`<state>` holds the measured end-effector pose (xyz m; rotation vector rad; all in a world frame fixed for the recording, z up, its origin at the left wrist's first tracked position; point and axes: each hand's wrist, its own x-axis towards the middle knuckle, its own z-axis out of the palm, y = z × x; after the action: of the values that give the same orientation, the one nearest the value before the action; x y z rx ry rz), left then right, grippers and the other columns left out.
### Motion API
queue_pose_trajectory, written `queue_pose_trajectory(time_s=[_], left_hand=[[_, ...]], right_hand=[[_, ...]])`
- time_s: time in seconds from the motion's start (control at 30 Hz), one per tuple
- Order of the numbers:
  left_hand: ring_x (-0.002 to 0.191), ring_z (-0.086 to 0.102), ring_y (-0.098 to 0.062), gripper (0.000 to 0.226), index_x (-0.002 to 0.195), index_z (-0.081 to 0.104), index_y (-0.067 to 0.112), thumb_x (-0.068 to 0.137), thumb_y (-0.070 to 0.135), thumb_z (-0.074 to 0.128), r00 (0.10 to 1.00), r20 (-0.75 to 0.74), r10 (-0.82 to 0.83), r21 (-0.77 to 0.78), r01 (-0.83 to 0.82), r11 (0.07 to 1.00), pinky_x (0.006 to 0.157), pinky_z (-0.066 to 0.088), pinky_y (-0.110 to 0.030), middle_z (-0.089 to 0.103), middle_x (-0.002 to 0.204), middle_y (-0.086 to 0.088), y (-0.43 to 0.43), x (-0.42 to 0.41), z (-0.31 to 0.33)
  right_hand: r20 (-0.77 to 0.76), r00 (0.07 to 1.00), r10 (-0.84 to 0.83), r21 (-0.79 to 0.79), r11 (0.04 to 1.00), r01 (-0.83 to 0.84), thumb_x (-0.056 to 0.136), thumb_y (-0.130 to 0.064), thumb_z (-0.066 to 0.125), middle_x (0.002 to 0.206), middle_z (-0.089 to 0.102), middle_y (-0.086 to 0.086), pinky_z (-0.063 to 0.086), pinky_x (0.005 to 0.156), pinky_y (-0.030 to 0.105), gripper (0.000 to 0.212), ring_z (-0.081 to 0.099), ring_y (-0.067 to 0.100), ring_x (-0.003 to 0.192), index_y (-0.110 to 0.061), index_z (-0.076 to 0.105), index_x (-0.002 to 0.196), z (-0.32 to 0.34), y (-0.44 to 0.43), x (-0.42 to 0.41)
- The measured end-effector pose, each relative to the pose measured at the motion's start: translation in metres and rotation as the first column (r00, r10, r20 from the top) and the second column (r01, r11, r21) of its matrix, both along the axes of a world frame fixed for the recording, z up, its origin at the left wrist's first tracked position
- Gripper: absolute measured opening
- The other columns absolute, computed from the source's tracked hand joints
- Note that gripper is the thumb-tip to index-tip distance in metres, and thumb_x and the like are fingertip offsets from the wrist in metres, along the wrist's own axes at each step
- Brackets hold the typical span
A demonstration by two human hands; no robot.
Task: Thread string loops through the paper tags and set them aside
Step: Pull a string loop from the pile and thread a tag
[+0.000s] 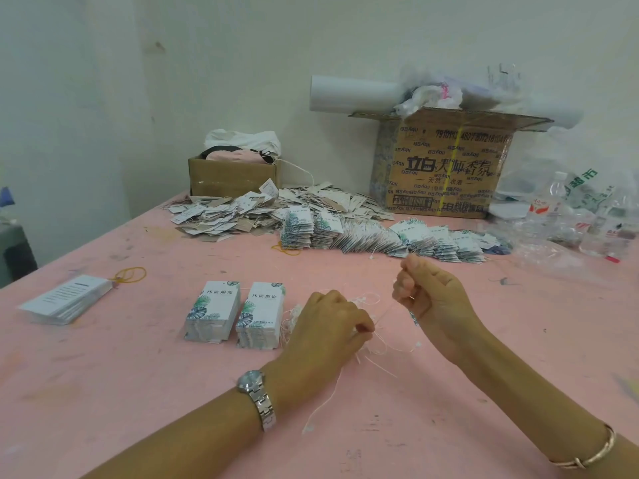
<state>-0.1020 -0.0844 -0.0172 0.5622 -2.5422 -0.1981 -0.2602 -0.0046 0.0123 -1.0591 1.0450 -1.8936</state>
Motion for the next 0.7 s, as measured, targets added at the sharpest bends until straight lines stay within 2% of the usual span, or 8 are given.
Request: queue_pose_trajectory(time_s=[0.1, 0.23, 0.37, 0.47, 0.57, 0.7], left_hand=[[0.117, 0.044, -0.009, 0.027, 0.117, 0.068, 0.033, 0.100, 0.042, 0.049, 0.999, 0.041, 0.026, -0.030, -0.024, 0.999, 0.099, 0.025, -0.026, 0.067, 0.118, 0.016, -0.002, -0.001, 0.000], [0.111, 0.045, -0.010, 0.027, 0.112, 0.071, 0.031, 0.097, 0.044, 0.052, 1.000, 0.009, 0.021, -0.013, -0.021, 1.000, 0.094, 0.025, -0.026, 0.069, 0.112, 0.014, -0.005, -0.001, -0.005], [0.106, 0.046, -0.013, 0.021, 0.104, 0.073, 0.030, 0.093, 0.041, 0.058, 0.999, 0.018, 0.026, -0.043, -0.025, 0.999, 0.090, 0.026, -0.027, 0.071, 0.101, 0.012, -0.012, 0.002, -0.010], [0.107, 0.045, -0.012, 0.025, 0.109, 0.071, 0.032, 0.093, 0.044, 0.057, 0.999, 0.027, 0.030, -0.067, -0.028, 0.997, 0.090, 0.025, -0.027, 0.069, 0.105, 0.014, -0.014, 0.003, -0.012], [0.108, 0.046, -0.011, 0.039, 0.121, 0.067, 0.033, 0.090, 0.054, 0.059, 0.997, -0.080, 0.001, -0.056, -0.005, 0.998, 0.092, 0.028, -0.030, 0.065, 0.112, 0.015, -0.011, 0.006, -0.006], [0.100, 0.050, -0.007, 0.039, 0.122, 0.066, 0.030, 0.087, 0.047, 0.058, 0.945, -0.325, -0.042, -0.033, 0.033, 0.999, 0.087, 0.031, -0.028, 0.062, 0.106, 0.016, -0.003, 0.011, 0.008]], right_hand=[[0.050, 0.998, -0.028, 0.000, 1.000, 0.029, 0.087, -0.025, 0.061, 0.059, 0.046, -0.004, 0.048, 0.059, 0.021, 0.015, 0.044, 0.010, 0.054, -0.016, 0.070, 0.079, 0.004, 0.001, 0.001], [0.081, 0.993, -0.086, -0.029, 0.996, 0.089, 0.084, -0.025, 0.061, 0.058, 0.043, -0.005, 0.038, 0.050, 0.017, 0.014, 0.037, 0.008, 0.049, -0.012, 0.065, 0.085, 0.011, 0.005, -0.001], [0.084, 0.988, -0.132, -0.068, 0.988, 0.138, 0.082, -0.027, 0.062, 0.057, 0.043, -0.008, 0.024, 0.042, 0.014, 0.014, 0.031, 0.004, 0.047, -0.022, 0.074, 0.078, 0.024, 0.010, -0.008], [0.033, 0.987, -0.155, -0.068, 0.985, 0.157, 0.080, -0.028, 0.064, 0.055, 0.036, -0.012, 0.021, 0.037, 0.011, 0.014, 0.030, 0.003, 0.047, -0.024, 0.077, 0.079, 0.030, 0.015, -0.014], [-0.081, 0.989, -0.128, -0.001, 0.992, 0.128, 0.077, -0.029, 0.068, 0.053, 0.034, -0.014, 0.021, 0.036, 0.011, 0.012, 0.028, 0.003, 0.045, -0.023, 0.078, 0.080, 0.026, 0.016, -0.015], [-0.289, 0.956, -0.039, 0.153, 0.984, 0.087, 0.067, -0.037, 0.078, 0.053, 0.032, -0.011, 0.019, 0.038, 0.013, 0.027, 0.022, 0.006, 0.047, -0.017, 0.078, 0.085, 0.012, 0.011, -0.007]])
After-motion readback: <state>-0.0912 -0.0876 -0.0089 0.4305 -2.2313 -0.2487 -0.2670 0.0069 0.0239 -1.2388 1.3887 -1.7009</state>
